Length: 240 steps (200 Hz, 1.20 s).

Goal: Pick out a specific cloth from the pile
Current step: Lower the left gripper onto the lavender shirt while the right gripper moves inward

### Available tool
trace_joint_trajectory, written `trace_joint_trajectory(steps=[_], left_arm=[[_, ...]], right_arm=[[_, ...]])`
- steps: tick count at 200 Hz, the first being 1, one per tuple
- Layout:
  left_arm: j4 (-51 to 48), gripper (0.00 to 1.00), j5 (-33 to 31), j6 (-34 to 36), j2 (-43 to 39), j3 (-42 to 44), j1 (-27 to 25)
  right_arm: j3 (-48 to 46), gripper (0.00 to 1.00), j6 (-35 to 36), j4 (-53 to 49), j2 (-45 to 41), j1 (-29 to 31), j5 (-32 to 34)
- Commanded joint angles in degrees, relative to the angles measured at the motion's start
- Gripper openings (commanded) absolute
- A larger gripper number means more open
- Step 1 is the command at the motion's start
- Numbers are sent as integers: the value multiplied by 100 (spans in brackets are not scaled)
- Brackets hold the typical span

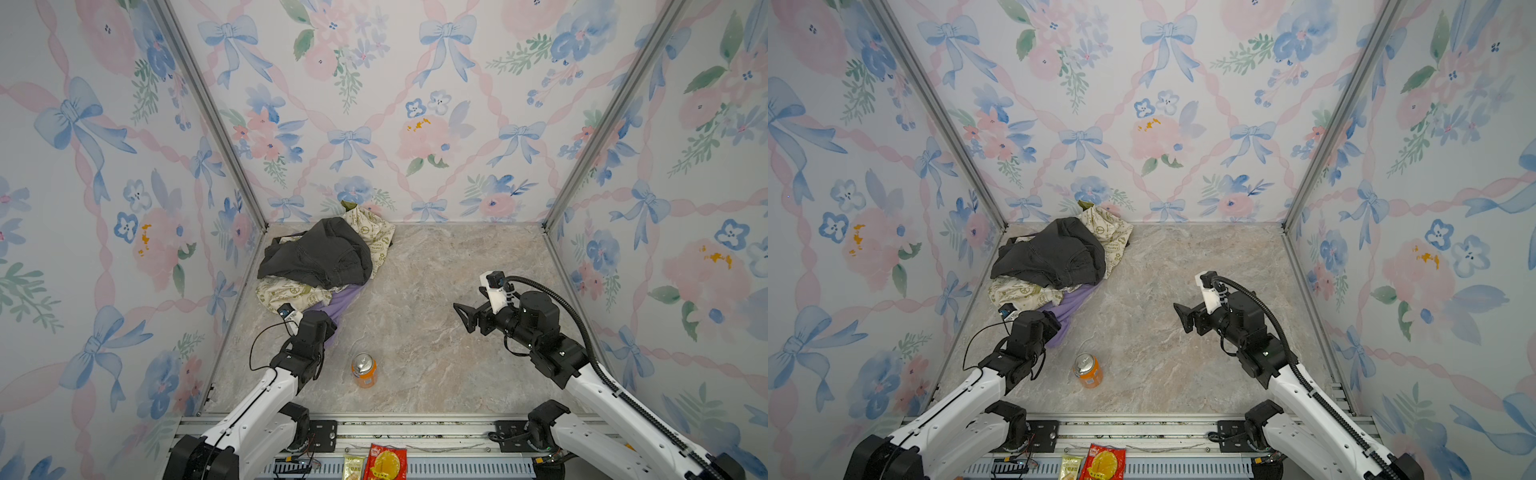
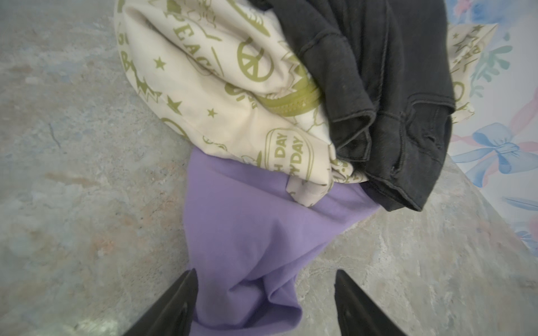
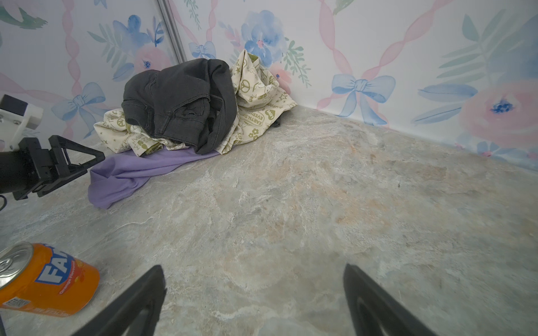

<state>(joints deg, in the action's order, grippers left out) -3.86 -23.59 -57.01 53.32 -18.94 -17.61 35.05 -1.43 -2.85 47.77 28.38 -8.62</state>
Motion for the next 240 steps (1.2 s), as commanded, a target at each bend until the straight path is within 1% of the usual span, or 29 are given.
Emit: trace_joint_trajectory(steps=[1, 23, 49, 94, 109, 119, 125, 142, 167, 240], left_arm=[[-322, 73, -120, -228, 234, -182, -20], [-308, 65, -162, -379, 532, -223, -23], [-293, 53, -320, -457, 857, -319, -26], [-87, 33, -339, -446, 1227, -409, -33], [44, 24, -300, -434, 1296, -376, -35], [106, 19, -269, -433, 1331, -365, -35], [118, 13, -252, -426, 1349, -365, -35], [119, 0, -260, -408, 1335, -399, -32], [114, 0, -234, -383, 1130, -435, -37], [102, 0, -338, -36, 67, -799, -42]], right_arm=[[147, 97, 99, -121, 64, 110, -45], [152, 97, 133, -124, 87, 181, -30], [135, 97, 176, -141, 133, 229, -23], [156, 97, 221, -165, 213, 291, -10], [169, 97, 231, -165, 224, 308, 5], [173, 97, 242, -172, 233, 317, 18], [171, 97, 247, -180, 241, 320, 34], [178, 97, 251, -189, 258, 334, 35], [169, 97, 254, -186, 266, 368, 35], [161, 97, 238, -147, 277, 449, 53]])
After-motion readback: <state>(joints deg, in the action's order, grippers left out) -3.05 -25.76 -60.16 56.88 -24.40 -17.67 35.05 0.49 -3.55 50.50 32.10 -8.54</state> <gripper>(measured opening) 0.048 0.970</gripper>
